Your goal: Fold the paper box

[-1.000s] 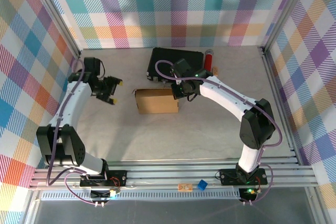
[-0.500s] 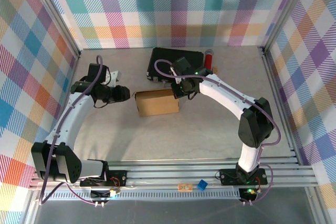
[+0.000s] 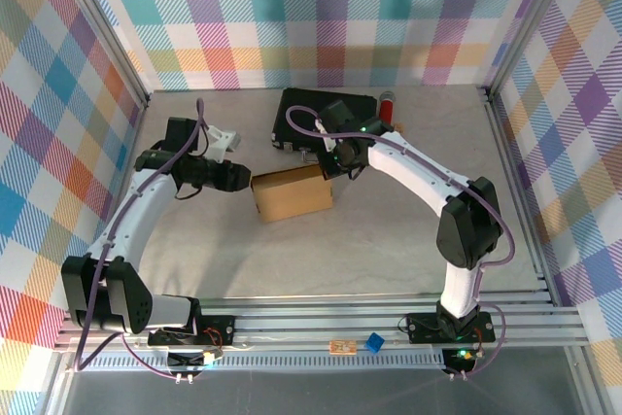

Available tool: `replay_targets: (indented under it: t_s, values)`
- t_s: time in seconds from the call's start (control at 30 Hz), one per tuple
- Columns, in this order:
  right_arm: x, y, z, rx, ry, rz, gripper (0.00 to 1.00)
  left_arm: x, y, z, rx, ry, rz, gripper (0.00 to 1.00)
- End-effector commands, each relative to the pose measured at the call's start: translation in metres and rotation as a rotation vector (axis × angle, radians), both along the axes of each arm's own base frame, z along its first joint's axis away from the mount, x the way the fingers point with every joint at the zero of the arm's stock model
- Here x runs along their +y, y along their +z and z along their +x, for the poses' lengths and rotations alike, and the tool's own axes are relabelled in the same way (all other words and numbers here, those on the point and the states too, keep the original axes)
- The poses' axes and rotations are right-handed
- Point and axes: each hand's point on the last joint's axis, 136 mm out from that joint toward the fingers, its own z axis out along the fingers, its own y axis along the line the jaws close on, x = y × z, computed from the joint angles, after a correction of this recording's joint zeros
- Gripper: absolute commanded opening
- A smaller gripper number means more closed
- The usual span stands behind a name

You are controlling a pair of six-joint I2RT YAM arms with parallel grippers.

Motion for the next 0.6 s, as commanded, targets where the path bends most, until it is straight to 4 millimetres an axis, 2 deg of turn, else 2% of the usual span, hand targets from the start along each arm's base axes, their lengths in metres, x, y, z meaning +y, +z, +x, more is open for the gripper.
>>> replay_targets:
  t_s: [0.0,0.27,0.33,0.57]
  values:
    - [-0.010,-0.023,-0.015,0.105,0.017,-0.064,0.00,-0.001,-0.007,-0.018,0.000,-0.051,0.027,0.46]
    - [-0.009,-0.023,-0.015,0.107,0.019,-0.060,0.00,0.009,-0.021,-0.012,0.001,-0.015,0.106,0.50]
    - [-0.009,-0.022,-0.014,0.106,0.021,-0.059,0.00,0.006,-0.021,-0.009,0.003,-0.019,0.099,0.50]
    - [-0.008,-0.022,-0.013,0.107,0.015,-0.055,0.00,-0.006,-0.024,-0.004,0.016,-0.054,0.098,0.39]
